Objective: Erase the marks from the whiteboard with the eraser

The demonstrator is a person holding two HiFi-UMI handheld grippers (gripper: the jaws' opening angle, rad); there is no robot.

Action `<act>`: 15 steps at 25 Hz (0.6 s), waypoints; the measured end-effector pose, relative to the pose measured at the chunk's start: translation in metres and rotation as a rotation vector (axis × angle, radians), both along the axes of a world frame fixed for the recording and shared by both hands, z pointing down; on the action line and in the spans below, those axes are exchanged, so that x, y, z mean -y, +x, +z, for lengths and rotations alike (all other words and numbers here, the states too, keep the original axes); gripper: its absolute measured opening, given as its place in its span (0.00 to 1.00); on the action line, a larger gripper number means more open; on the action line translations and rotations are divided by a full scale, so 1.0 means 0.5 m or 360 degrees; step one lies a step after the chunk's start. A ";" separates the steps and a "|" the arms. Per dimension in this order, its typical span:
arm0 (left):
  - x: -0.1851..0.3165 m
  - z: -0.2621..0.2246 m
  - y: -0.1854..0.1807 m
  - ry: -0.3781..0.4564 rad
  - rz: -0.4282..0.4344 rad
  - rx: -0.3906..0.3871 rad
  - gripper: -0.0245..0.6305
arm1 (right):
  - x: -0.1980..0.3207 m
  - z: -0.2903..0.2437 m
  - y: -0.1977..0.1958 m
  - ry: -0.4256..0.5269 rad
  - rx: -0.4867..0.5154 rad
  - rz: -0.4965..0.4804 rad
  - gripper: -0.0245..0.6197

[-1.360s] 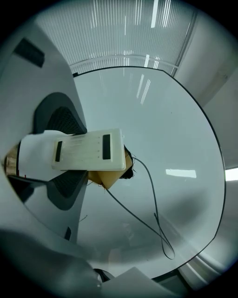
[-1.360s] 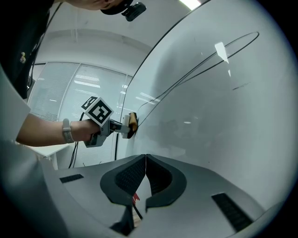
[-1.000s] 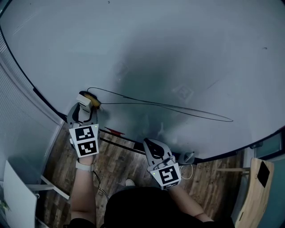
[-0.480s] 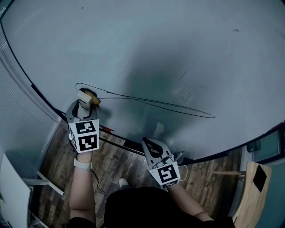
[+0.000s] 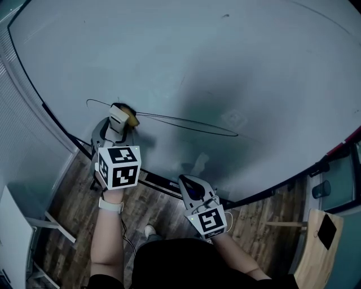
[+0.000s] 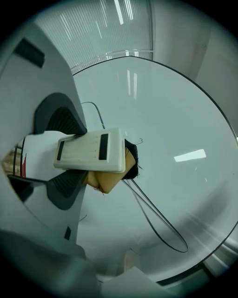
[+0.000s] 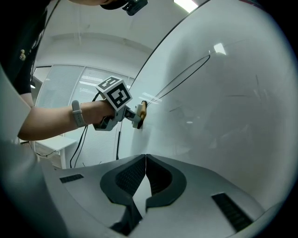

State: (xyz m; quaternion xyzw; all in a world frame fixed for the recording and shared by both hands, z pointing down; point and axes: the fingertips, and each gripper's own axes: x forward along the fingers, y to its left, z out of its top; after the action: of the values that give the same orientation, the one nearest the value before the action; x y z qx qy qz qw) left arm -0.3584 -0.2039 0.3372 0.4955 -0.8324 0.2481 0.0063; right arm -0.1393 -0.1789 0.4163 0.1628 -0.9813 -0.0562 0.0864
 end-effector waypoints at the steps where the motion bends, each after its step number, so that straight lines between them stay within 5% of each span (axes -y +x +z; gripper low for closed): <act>1: 0.002 -0.008 0.015 -0.0006 -0.0004 0.0022 0.42 | -0.002 -0.002 0.012 0.0004 0.0001 -0.0007 0.08; 9: 0.026 -0.060 0.138 -0.0030 0.0041 0.0154 0.42 | 0.009 -0.009 0.098 0.0017 0.0008 0.0011 0.08; 15: 0.026 -0.070 0.137 -0.0070 0.0078 0.0231 0.42 | 0.010 -0.008 0.099 0.0012 -0.0007 0.0028 0.08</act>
State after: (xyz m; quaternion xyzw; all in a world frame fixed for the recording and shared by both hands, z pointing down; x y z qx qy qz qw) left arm -0.2899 -0.2170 0.3023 0.4962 -0.8126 0.3017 -0.0492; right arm -0.0896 -0.1840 0.4124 0.1717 -0.9794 -0.0595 0.0883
